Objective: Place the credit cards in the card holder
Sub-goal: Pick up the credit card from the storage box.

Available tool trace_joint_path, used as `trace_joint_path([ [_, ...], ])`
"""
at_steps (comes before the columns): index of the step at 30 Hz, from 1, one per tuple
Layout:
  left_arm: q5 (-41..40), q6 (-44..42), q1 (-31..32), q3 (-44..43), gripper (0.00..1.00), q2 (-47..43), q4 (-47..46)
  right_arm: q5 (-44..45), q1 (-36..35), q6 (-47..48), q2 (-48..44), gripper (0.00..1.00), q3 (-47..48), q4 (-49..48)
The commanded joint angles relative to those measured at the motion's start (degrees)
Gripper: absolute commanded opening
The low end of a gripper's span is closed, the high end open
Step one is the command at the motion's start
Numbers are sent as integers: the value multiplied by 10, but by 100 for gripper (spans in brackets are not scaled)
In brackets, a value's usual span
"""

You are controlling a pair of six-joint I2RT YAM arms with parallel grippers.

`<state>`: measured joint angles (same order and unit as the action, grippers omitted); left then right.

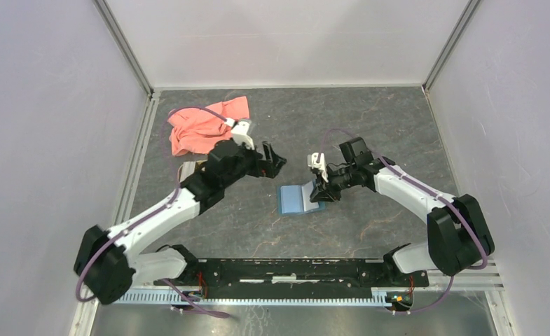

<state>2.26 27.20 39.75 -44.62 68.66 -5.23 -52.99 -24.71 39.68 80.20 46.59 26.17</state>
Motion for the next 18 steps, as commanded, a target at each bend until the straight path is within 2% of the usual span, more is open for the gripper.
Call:
trace_joint_path([
  [1, -87, -51, -41, -1, 100, -66, 106, 79, -14, -42, 3, 21, 58, -37],
  [4, -112, -64, -74, -24, 100, -94, 185, 94, -15, -50, 22, 21, 64, -36],
  [8, -181, -122, -107, -57, 100, -104, 267, 108, -14, -32, 21, 19, 45, -37],
  [11, -241, -165, -130, -79, 99, -69, 309, 108, -15, -24, 27, 17, 36, -40],
  [14, -305, -200, -146, -121, 95, -2, 358, 99, -15, -23, 54, 13, 42, -31],
  [18, -354, -239, -162, -131, 95, 45, 370, 120, -17, -37, 77, 11, 49, -36],
])
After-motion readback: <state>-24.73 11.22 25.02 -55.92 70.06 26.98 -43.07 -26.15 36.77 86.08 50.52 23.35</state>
